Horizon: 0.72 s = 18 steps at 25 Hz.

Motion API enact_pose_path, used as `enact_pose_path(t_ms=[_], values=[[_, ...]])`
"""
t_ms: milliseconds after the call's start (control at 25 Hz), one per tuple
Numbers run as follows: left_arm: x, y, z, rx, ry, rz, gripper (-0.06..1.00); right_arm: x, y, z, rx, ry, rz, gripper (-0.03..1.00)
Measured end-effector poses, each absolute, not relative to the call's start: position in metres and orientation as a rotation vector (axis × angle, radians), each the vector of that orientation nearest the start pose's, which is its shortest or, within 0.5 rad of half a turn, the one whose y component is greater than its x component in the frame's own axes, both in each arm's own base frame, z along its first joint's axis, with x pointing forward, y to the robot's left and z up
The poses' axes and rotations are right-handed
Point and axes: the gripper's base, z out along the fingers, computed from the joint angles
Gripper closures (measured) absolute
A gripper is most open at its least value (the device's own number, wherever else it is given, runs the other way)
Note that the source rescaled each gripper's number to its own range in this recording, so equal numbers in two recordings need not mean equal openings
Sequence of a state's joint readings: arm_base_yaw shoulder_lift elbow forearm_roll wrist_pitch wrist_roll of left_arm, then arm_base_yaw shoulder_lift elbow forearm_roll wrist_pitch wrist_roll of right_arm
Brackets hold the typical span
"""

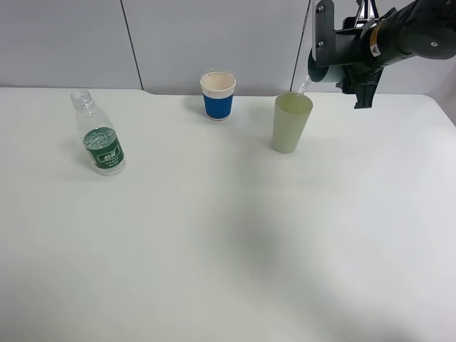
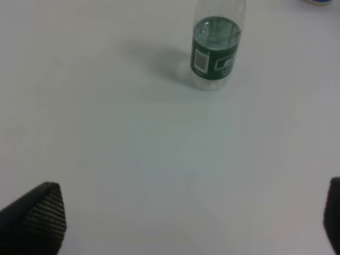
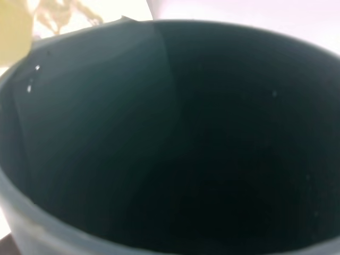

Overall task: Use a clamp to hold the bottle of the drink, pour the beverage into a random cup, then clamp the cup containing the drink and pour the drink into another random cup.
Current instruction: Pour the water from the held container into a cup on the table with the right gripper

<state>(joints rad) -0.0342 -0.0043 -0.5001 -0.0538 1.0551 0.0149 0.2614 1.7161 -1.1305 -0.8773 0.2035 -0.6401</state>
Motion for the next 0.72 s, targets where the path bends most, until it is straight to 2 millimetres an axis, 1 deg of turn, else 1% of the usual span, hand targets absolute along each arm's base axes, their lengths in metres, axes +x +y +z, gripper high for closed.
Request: enact_pose_path(t_ms=[720], values=[[-0.0055, -0.0041, 0.2778, 0.052, 2.033, -0.076, -0.02, 0.375, 0.084, 0.2459, -1.876, 1.393, -0.966, 0.96]])
